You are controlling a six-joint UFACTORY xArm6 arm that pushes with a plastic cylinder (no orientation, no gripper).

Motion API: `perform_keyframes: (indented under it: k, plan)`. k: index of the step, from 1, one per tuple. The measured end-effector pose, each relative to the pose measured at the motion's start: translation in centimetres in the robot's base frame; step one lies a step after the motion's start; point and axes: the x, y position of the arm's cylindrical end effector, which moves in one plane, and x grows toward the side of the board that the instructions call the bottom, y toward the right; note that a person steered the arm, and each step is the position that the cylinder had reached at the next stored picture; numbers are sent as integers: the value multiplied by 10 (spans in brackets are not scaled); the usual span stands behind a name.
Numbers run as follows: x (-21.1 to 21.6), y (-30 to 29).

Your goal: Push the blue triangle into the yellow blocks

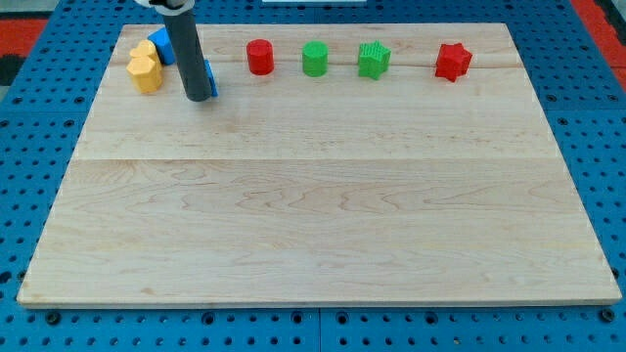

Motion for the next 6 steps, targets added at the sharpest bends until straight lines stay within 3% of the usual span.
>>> perform_keyframes:
  k: [2,3,5,6]
  plan:
    - [-25,61]
    - [-36,55]
    - [-46,-58]
    - [-44,-44]
